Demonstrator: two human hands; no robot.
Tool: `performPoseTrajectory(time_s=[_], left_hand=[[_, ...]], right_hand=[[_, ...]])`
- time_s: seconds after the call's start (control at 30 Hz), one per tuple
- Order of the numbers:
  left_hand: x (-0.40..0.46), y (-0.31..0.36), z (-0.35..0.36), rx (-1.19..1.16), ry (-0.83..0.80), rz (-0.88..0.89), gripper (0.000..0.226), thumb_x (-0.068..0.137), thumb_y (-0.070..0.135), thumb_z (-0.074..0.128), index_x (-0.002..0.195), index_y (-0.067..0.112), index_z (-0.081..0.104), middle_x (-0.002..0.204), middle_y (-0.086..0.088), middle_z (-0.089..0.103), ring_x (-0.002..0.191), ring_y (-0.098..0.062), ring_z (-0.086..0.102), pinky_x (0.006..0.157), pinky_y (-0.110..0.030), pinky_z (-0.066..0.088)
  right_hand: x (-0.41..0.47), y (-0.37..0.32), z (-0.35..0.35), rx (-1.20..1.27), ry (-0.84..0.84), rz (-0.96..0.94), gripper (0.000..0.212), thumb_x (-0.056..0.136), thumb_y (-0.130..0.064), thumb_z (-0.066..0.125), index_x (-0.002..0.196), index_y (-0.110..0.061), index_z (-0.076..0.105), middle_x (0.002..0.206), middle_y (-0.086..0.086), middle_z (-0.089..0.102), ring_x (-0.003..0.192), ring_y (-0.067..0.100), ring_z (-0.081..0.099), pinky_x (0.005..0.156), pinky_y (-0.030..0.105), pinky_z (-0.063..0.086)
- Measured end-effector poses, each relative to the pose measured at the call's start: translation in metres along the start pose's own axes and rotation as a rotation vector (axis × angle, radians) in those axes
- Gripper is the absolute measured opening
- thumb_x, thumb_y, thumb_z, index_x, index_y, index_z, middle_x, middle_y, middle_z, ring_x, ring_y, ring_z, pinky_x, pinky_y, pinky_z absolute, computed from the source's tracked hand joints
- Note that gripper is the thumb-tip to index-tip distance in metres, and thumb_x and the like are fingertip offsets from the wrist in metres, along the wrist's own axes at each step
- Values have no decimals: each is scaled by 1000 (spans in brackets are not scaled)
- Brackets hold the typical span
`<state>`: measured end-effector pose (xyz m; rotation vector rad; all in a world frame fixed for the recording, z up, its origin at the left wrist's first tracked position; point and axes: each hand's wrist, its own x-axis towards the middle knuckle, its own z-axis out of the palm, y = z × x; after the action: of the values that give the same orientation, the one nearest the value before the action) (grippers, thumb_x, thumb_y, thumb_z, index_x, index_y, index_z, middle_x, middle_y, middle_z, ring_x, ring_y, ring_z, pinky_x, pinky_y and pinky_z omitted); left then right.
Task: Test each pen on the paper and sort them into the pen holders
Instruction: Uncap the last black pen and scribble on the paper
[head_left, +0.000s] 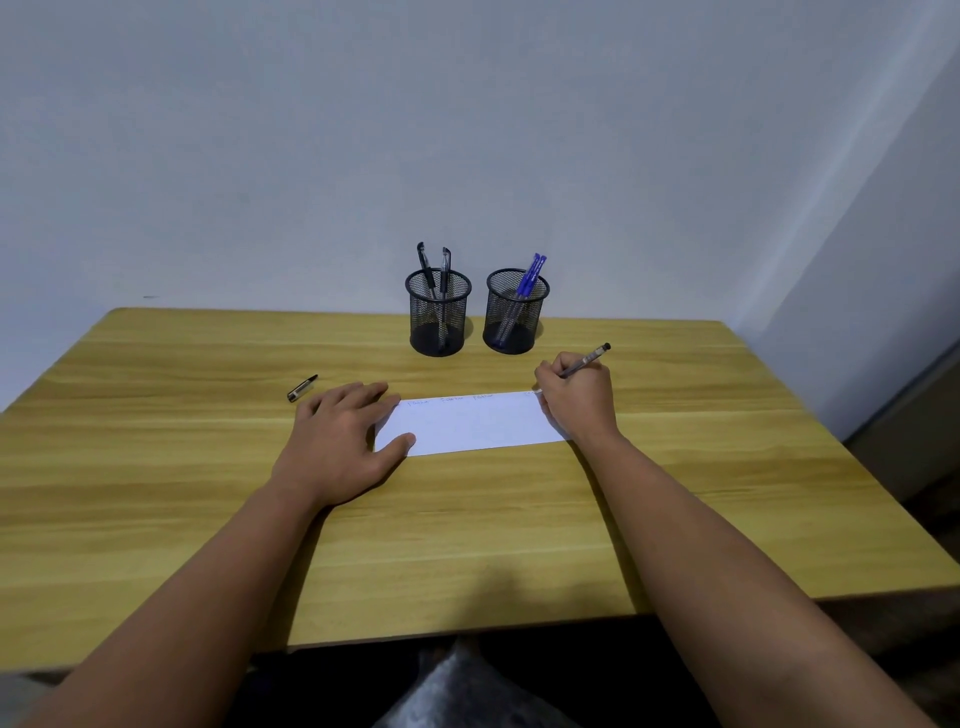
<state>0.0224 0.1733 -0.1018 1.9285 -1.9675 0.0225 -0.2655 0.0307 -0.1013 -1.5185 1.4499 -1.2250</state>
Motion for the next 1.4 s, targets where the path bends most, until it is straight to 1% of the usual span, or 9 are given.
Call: performPoseTrajectory(time_s=[0.27, 0.37, 0.47, 0.53, 0.77, 1.03, 1.17, 1.27, 1.4], left_hand=[[-1, 1, 0, 2, 5, -2, 68, 84, 74, 38, 140, 39, 56, 153, 14, 47, 145, -15, 36, 115, -45, 21], [-1, 1, 0, 7, 4, -2, 69, 84, 74, 37, 141, 40, 55, 154, 15, 47, 145, -15, 36, 115, -45, 21], [-1, 1, 0, 2, 5, -4, 69, 84, 74, 37, 140, 40, 55, 153, 15, 47, 145, -15, 36, 115, -46, 22], [0, 1, 1, 7, 6, -5, 69, 84, 74, 37, 140, 39, 56, 153, 14, 47, 145, -15, 36, 115, -46, 23], [-1, 1, 1, 4, 8, -5, 71, 83, 75, 36, 140, 38, 56, 153, 14, 48, 145, -16, 37, 114, -46, 22], [-1, 1, 0, 8, 2, -7, 71, 83, 76, 35, 141, 39, 56, 154, 15, 46, 145, -15, 36, 115, -45, 21], [-1, 1, 1, 14, -3, -6, 71, 83, 75, 35, 141, 40, 54, 155, 15, 45, 145, -15, 34, 115, -44, 20], [-2, 1, 0, 3, 2, -3, 71, 83, 75, 35, 141, 40, 54, 154, 14, 45, 146, -15, 34, 115, -44, 20], [-1, 1, -1, 3, -1, 0, 70, 84, 75, 35, 141, 39, 55, 154, 14, 46, 145, -16, 35, 115, -45, 21]], right_hand=[[-2, -2, -2, -50, 51, -30, 38, 91, -25, 67, 66, 3, 56, 66, 28, 61, 66, 49, 65, 59, 54, 58], [-3, -2, -1, -39, 14, -1, 37, 87, -27, 67, 64, -2, 52, 59, 21, 56, 57, 38, 60, 58, 54, 60], [-3, -4, -1, -44, 17, 0, 39, 87, -20, 68, 58, -6, 46, 50, 0, 45, 54, 22, 50, 57, 38, 50], [-4, -5, -1, -79, 40, -25, 46, 92, -13, 68, 53, -14, 43, 45, -9, 41, 52, 20, 45, 57, 29, 43], [-5, -8, -2, -94, 78, -31, 47, 95, -13, 65, 56, -15, 40, 53, 4, 43, 55, 23, 45, 56, 29, 40], [-10, -13, -4, -109, 46, -24, 41, 97, -13, 64, 67, 6, 42, 59, 9, 40, 57, 20, 37, 54, 29, 33], [-12, -19, -5, -30, 103, 37, 43, 96, -7, 61, 61, -9, 36, 57, 2, 34, 57, 19, 33, 54, 27, 30], [-9, -24, -12, 84, 171, 124, 31, 95, -5, 58, 68, 1, 44, 60, 11, 42, 53, 19, 44, 53, 27, 39], [-4, -26, -14, 213, 139, 179, 27, 102, -10, 62, 76, -5, 56, 60, 13, 55, 43, 16, 52, 46, 26, 45]])
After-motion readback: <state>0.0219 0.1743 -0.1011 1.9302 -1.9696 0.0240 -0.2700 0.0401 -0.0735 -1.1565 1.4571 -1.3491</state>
